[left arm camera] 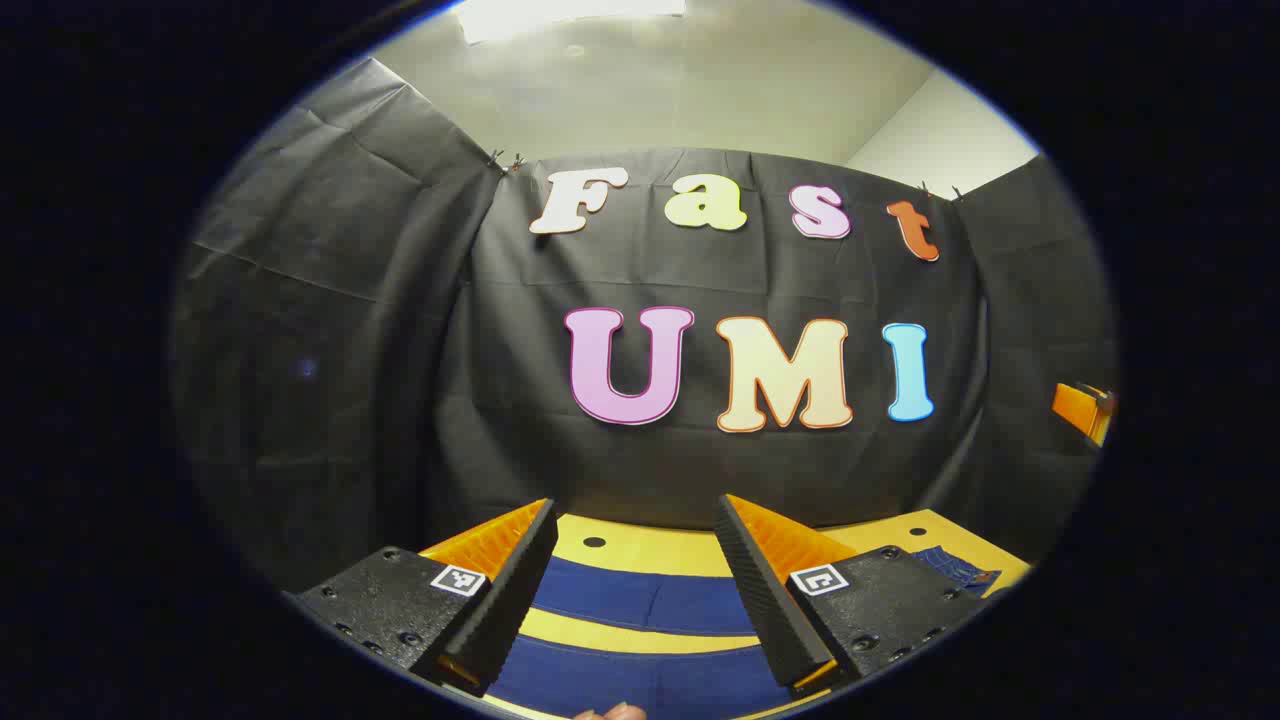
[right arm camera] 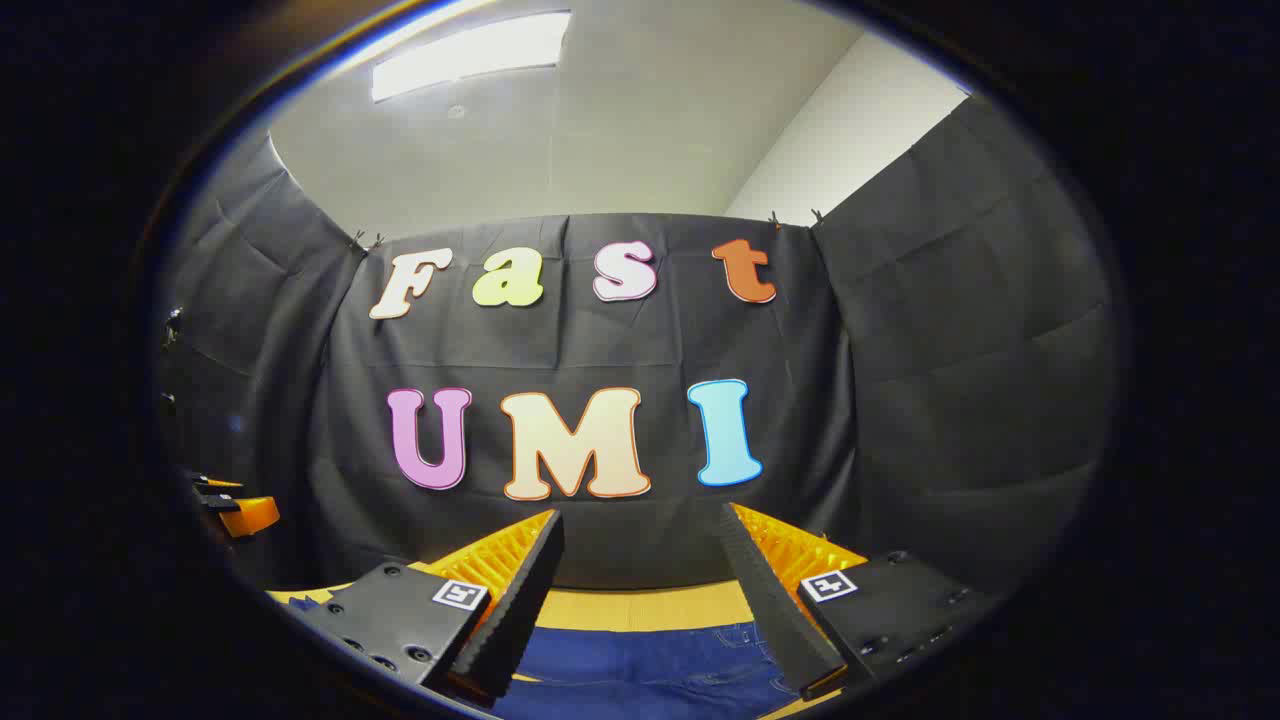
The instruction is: Grasp the waist and the cuffs of the jeans and fold them to make the two legs overlap; first hold the waist and fold one-third of the jeans toward the cuffs, then hold the cuffs and fold the remaining one-third in the same direction to finish folding.
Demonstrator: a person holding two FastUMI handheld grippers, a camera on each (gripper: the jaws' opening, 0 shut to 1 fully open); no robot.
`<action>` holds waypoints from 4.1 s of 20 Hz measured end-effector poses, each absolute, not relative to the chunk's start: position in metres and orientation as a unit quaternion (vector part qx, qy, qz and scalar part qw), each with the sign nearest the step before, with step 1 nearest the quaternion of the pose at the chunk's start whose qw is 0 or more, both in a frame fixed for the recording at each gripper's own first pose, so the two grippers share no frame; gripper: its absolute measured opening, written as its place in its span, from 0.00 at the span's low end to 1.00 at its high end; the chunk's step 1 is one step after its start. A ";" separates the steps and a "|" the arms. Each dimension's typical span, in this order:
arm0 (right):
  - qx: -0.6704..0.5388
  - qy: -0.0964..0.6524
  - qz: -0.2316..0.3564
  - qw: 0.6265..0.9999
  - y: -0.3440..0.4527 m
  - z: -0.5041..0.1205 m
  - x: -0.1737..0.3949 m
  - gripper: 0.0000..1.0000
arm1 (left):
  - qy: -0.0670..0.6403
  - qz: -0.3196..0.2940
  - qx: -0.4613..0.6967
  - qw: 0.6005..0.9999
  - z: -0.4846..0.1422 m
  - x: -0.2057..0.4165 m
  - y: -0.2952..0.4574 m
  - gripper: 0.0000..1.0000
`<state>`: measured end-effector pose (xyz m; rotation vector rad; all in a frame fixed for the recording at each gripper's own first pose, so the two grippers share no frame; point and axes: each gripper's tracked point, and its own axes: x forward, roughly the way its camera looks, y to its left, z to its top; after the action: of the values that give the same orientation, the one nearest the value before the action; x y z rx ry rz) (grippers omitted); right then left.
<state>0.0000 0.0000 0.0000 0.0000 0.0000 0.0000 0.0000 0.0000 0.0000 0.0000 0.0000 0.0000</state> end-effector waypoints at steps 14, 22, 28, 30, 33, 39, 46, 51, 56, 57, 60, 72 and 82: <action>-0.009 0.005 0.014 1.000 0.017 -0.007 0.001 0.97 | 0.009 0.007 0.011 1.000 -0.009 -0.004 0.020 0.93; -0.027 0.023 0.022 0.999 0.029 -0.033 -0.013 0.94 | 0.053 -0.031 0.101 0.993 -0.056 -0.024 0.037 1.00; -0.011 0.039 0.024 0.999 0.043 -0.053 -0.033 1.00 | 0.119 -0.073 0.199 0.970 -0.113 -0.049 0.073 0.95; -0.009 0.045 0.023 0.999 0.047 -0.060 -0.042 0.98 | 0.144 -0.081 0.236 0.957 -0.134 -0.058 0.087 0.95; 0.000 0.055 0.026 0.998 0.051 -0.064 -0.050 0.98 | 0.170 -0.106 0.272 0.941 -0.159 -0.070 0.098 0.95; -0.011 0.066 0.012 0.998 0.039 -0.068 -0.059 0.98 | 0.234 -0.136 0.363 0.892 -0.220 -0.084 0.129 0.95; -0.022 0.086 -0.015 0.996 0.014 -0.080 -0.074 0.98 | 0.286 -0.169 0.469 0.818 -0.275 -0.092 0.151 0.96; -0.031 0.091 -0.034 0.995 -0.002 -0.084 -0.077 0.98 | 0.314 -0.214 0.524 0.762 -0.307 -0.093 0.154 0.95; -0.035 0.095 -0.051 0.994 -0.012 -0.088 -0.078 0.96 | 0.343 -0.243 0.541 0.729 -0.331 -0.092 0.155 0.95; -0.037 0.096 -0.054 0.993 -0.013 -0.089 -0.078 0.98 | 0.337 -0.242 0.547 0.727 -0.330 -0.089 0.155 0.95; -0.041 0.100 -0.060 0.992 -0.015 -0.092 -0.079 0.98 | 0.341 -0.252 0.549 0.720 -0.338 -0.084 0.152 0.87; -0.078 0.124 -0.074 0.986 -0.024 -0.108 -0.087 0.98 | 0.347 -0.302 0.555 0.693 -0.367 -0.066 0.148 0.03; -0.258 0.228 -0.035 0.938 -0.128 -0.187 -0.088 1.00 | 0.366 -0.290 0.550 0.692 -0.366 -0.066 0.143 0.00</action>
<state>-0.0883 -0.1281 -0.1870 -0.5269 0.4666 -0.0725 -0.0657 0.1426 -0.3656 1.2278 0.8181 -0.6490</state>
